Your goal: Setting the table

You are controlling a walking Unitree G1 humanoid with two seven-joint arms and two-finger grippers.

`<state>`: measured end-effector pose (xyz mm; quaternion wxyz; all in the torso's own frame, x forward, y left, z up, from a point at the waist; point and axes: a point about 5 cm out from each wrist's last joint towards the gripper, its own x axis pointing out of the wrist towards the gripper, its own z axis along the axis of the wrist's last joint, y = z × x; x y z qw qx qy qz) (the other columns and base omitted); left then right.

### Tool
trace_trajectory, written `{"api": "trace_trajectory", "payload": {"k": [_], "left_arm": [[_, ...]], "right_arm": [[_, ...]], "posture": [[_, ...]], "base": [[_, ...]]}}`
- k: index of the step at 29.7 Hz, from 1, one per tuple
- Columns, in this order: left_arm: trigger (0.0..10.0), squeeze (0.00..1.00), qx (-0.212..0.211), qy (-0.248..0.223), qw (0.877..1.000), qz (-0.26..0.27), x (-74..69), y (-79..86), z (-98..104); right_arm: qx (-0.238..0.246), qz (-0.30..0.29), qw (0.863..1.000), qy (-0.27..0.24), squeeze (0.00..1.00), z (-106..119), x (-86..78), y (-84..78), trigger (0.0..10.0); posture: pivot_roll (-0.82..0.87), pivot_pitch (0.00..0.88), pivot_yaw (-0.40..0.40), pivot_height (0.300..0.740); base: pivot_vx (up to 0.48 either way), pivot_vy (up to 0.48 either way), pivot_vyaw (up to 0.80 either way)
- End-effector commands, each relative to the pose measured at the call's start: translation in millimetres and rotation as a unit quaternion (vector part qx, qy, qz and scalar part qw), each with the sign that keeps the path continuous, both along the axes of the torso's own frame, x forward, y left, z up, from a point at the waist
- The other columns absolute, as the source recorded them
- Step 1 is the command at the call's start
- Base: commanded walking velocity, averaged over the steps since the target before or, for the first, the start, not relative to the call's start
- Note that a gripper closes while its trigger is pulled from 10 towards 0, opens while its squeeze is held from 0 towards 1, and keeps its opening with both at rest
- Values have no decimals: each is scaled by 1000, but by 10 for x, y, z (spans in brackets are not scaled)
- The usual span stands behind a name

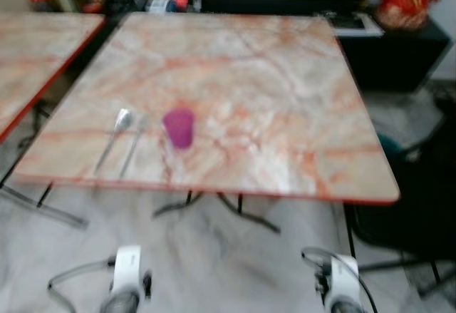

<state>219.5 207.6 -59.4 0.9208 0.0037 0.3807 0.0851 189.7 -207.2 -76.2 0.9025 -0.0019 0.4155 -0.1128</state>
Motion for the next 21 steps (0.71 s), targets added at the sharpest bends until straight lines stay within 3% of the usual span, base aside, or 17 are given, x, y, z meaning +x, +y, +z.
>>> {"api": "trace_trajectory", "payload": {"k": [1, 16, 21], "left_arm": [[10000, 0, -13, 4, 1000, 0, -17, -56, -22], [10000, 0, -14, 8, 1000, 3, -70, -39, -50], [10000, 0, 19, -3, 999, 33, -85, 125, -16]], "right_arm": [[-6, -8, 1000, 11, 0, -27, -77, -67, 10000], [-10, -5, 1000, 9, 0, -17, -71, -100, 10000], [-9, -3, 1000, 10, 0, -19, -72, -90, 10000]], "posture": [[-90, 102, 4, 740], [-81, 100, -2, 740], [-78, 100, -1, 740]], "base": [[0, 0, 0], [0, 0, 0], [0, 0, 0]]}}
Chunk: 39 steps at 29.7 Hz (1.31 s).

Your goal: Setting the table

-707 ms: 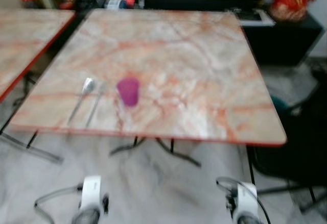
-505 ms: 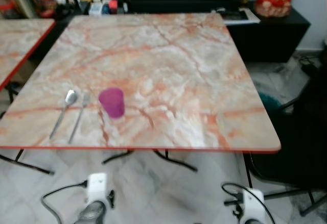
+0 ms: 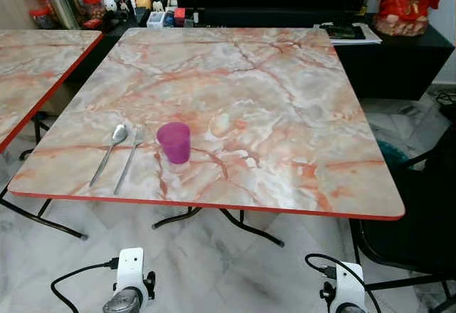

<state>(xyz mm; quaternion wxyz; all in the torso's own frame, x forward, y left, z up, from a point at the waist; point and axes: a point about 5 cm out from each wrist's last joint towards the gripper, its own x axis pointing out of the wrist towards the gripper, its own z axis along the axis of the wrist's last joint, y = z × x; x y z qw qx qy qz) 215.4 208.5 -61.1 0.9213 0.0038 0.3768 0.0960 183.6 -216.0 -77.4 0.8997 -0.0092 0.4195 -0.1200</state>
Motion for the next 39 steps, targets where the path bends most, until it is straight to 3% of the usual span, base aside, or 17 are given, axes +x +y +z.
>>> {"api": "trace_trajectory", "payload": {"k": [1, 8, 10, 14, 17, 18, 20, 23, 24, 27, 28, 30, 33, 35, 37, 38, 39], "left_arm": [[10000, 0, 26, -5, 999, 46, -53, 209, 21], [10000, 0, 80, -18, 988, 128, -136, 617, 118], [10000, 0, 110, -32, 979, 167, -157, 798, 195], [10000, 0, 147, -45, 964, 217, -180, 980, 291], [10000, 0, 203, -73, 940, 265, -178, 1167, 446], [10000, 0, 235, -97, 921, 295, -164, 1270, 565], [10000, 0, 250, -109, 912, 308, -148, 1315, 629], [10000, 0, 292, -149, 888, 323, -62, 1425, 843], [10000, 0, 319, -173, 870, 334, 2, 1505, 1003], [10000, 0, 347, -215, 842, 353, 93, 1605, 1259], [10000, 0, 364, -245, 824, 359, 159, 1640, 1434], [10000, 0, 384, -284, 806, 349, 267, 1649, 1663], [10000, 0, 393, -296, 799, 346, 300, 1645, 1743], [10000, 0, 380, -383, 782, 313, 617, 1536, 2219], [10000, 0, 325, -429, 804, 252, 927, 1349, 2497], [10000, 0, 293, -439, 822, 213, 1076, 1222, 2559], [10000, 0, 241, -450, 850, 133, 1318, 936, 2666]], "right_arm": [[0, 1, 1000, 5, 0, -8, -12, -1, 10000], [1, 6, 1000, 8, 0, -11, -13, 6, 10000], [1, 8, 1000, 9, 0, -10, -6, 10, 10000], [1, 10, 1000, 8, 0, -6, 7, 20, 10000], [2, 12, 1000, 7, 0, -1, 25, 35, 10000], [2, 13, 1000, 7, 0, 2, 32, 39, 10000], [2, 14, 1000, 7, 0, 3, 36, 42, 10000], [2, 16, 1000, 7, 0, 6, 44, 47, 10000], [3, 17, 1000, 7, 0, 7, 49, 52, 10000], [3, 19, 1000, 7, 0, 8, 52, 54, 10000], [3, 19, 1000, 7, 0, 8, 52, 54, 10000], [2, 19, 1000, 7, 0, 8, 52, 51, 10000], [2, 19, 1000, 7, 0, 9, 52, 50, 10000], [1, 20, 1000, 8, 0, 7, 47, 43, 10000], [1, 21, 1000, 11, 0, 0, 36, 46, 10000], [1, 22, 1000, 13, 0, -4, 31, 52, 10000], [2, 23, 1000, 15, 0, -10, 23, 62, 10000]], "posture": [[-69, 101, -3, 740], [-54, 100, -5, 740], [-48, 99, -6, 740], [-43, 97, -9, 740], [-39, 96, -10, 740], [-35, 96, -12, 740], [-34, 95, -13, 740], [-32, 94, -14, 740], [-32, 93, -14, 740], [-33, 92, -15, 740], [-33, 92, -15, 740], [-34, 92, -16, 740], [-34, 92, -16, 740], [-28, 94, -21, 740], [-27, 95, -22, 740], [-27, 95, -22, 740], [-29, 95, -20, 740]], "base": [[0, 0, 0], [0, 0, 0], [0, 0, 0], [0, 0, 0], [0, 0, 0], [0, 0, 0], [0, 0, 0], [0, 0, 0], [0, 0, 0], [0, 0, 0], [0, 0, 0], [0, 0, 0], [0, 0, 0], [0, 0, 0], [0, 0, 0], [0, 0, 0], [0, 0, 0]]}}
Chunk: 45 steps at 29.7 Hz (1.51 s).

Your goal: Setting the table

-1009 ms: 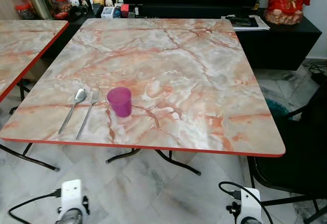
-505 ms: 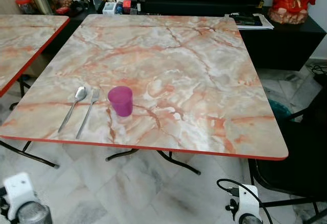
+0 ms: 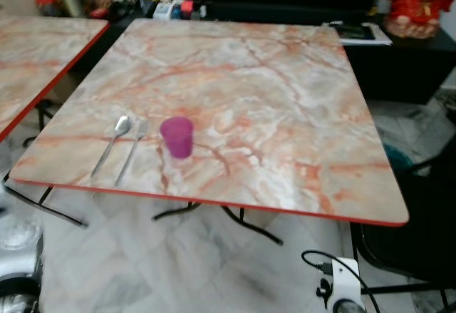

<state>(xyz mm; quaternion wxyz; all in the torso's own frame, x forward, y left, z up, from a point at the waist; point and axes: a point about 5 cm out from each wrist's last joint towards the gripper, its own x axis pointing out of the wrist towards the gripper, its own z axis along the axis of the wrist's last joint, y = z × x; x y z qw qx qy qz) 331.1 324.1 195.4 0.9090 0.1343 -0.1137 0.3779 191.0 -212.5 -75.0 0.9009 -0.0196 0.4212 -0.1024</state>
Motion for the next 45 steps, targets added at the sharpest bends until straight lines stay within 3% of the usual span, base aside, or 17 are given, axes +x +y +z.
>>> {"api": "trace_trajectory", "payload": {"k": [1, 5, 9, 10, 11, 12, 13, 15, 16, 23, 27, 29, 34, 35, 36, 40, 45], "left_arm": [[10000, 0, -3, 18, 991, -131, 268, -379, 150], [10000, 0, -18, 23, 967, -253, 513, -893, 321], [10000, 0, -33, 31, 957, -286, 584, -1065, 356], [10000, 0, -56, 44, 948, -309, 634, -1176, 357], [10000, 0, -94, 69, 929, -351, 703, -1348, 360], [10000, 0, -94, 69, 929, -351, 703, -1348, 360], [10000, 0, -113, 88, 915, -376, 735, -1427, 366], [10000, 0, -119, 104, 907, -390, 757, -1471, 386], [10000, 1000, -143, 107, 899, -399, 772, -1483, 406], [10000, 1000, -214, 135, 878, -407, 797, -1430, 387], [10000, 1000, -227, 146, 869, -415, 803, -1422, 384], [10000, 1000, -233, 146, 868, -413, 805, -1420, 385], [10000, 1000, -274, 130, 849, -433, 826, -1508, 424], [10000, 824, -283, 130, 844, -436, 828, -1526, 420], [10000, 0, -286, 133, 841, -439, 831, -1545, 412], [10000, 0, -295, 162, 825, -454, 829, -1647, 341], [10000, 0, -261, 187, 841, -435, 830, -1674, 260]], "right_arm": [[4, 2, 1000, 14, 0, -36, -54, 29, 10000], [5, -1, 1000, 18, 0, -48, -71, 38, 10000], [6, -2, 1000, 19, 0, -53, -76, 50, 10000], [6, -2, 1000, 21, 0, -57, -78, 63, 10000], [8, -4, 1000, 23, 0, -63, -84, 82, 10000], [8, -4, 1000, 23, 0, -63, -84, 82, 10000], [8, -5, 1000, 24, 0, -67, -88, 90, 10000], [8, -6, 1000, 24, 0, -69, -92, 92, 10000], [8, -7, 1000, 24, 0, -69, -93, 87, 10000], [10, -7, 1000, 23, 0, -69, -93, 89, 10000], [11, -7, 1000, 24, 0, -72, -98, 90, 10000], [11, -9, 1000, 24, 0, -73, -102, 87, 10000], [11, -12, 1000, 25, 0, -76, -110, 84, 10000], [11, -11, 1000, 25, 0, -76, -110, 85, 10000], [11, -11, 1000, 25, 0, -76, -109, 86, 10000], [13, -12, 1000, 24, 0, -76, -108, 89, 10000], [13, -12, 1000, 26, 0, -80, -115, 89, 10000]], "posture": [[-29, 95, -20, 740], [-48, 100, -14, 740], [-48, 100, -14, 740], [-57, 103, -12, 740], [-64, 108, -11, 740], [-64, 108, -11, 740], [-64, 111, -11, 740], [-64, 111, -11, 740], [-65, 114, -9, 740], [-62, 122, -4, 740], [-64, 122, -1, 740], [-64, 122, -1, 740], [-69, 125, 3, 740], [-69, 125, 3, 740], [-70, 126, 2, 740], [-73, 128, 4, 740], [-72, 128, 6, 740]], "base": [[0, 0, 0], [0, 0, 0], [0, 0, 0], [0, 0, 0], [0, 0, 0], [0, 0, 0], [0, 0, 0], [0, 0, 0], [0, 0, 0], [0, 0, 0], [0, 0, 0], [0, 0, 0], [0, 0, 0], [0, 0, 0], [0, 0, 0], [0, 0, 0], [0, 0, 0]]}}
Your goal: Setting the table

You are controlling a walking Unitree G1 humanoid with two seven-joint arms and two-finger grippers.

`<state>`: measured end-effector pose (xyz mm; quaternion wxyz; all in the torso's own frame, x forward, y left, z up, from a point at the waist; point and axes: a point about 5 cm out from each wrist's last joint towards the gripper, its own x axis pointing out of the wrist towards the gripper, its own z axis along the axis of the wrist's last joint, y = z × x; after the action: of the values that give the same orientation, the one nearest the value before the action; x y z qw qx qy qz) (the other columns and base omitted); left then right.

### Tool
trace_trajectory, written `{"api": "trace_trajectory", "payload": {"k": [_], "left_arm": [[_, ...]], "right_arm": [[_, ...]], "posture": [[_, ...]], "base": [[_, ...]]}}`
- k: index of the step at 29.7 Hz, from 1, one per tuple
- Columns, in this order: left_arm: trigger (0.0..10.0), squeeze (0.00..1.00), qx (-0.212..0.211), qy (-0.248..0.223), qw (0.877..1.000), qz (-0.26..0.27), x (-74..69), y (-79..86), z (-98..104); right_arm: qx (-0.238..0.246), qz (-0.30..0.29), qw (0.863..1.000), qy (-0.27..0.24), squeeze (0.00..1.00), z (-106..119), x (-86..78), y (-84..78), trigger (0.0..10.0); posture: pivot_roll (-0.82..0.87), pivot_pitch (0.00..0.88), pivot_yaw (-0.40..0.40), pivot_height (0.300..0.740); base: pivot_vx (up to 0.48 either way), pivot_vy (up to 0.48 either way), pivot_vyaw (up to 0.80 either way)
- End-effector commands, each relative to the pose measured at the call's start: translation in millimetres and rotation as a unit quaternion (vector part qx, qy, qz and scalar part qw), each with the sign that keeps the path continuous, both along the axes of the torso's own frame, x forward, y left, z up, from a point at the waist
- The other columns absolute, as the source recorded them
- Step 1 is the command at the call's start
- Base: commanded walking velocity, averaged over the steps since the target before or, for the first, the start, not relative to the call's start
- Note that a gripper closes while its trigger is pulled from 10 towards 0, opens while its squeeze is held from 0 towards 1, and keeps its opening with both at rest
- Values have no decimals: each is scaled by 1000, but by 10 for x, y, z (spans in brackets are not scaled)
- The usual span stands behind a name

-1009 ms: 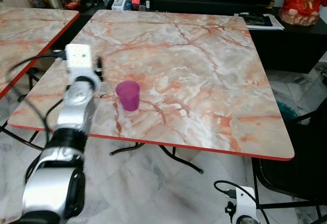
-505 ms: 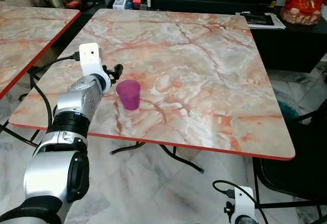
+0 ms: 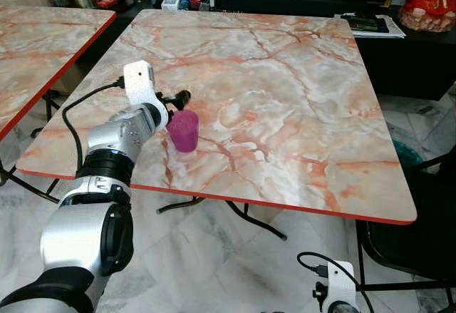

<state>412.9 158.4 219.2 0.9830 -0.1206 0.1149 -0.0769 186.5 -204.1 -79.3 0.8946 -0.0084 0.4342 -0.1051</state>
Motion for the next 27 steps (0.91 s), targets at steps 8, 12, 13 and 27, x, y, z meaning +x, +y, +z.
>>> {"api": "trace_trajectory", "payload": {"k": [8, 12, 13, 27], "left_arm": [[10000, 0, 42, 8, 999, 27, 18, -12, -3], [10000, 0, 47, 3, 998, 33, 20, 0, 18], [10000, 0, 49, 2, 998, 34, 20, 3, 23], [10000, 0, 62, 29, 997, 48, -1, 5, -105]], "right_arm": [[2, -5, 1000, 13, 0, -37, -70, 4, 10000], [2, -5, 1000, 13, 0, -37, -71, 4, 10000], [2, -5, 1000, 13, 0, -37, -71, 4, 10000], [1, -2, 1000, 13, 0, -36, -68, 4, 10000]], "posture": [[-78, 128, 7, 740], [-77, 127, 7, 740], [-77, 127, 7, 740], [-77, 126, 7, 740]], "base": [[0, 0, 0], [0, 0, 0], [0, 0, 0], [0, 0, 0]]}}
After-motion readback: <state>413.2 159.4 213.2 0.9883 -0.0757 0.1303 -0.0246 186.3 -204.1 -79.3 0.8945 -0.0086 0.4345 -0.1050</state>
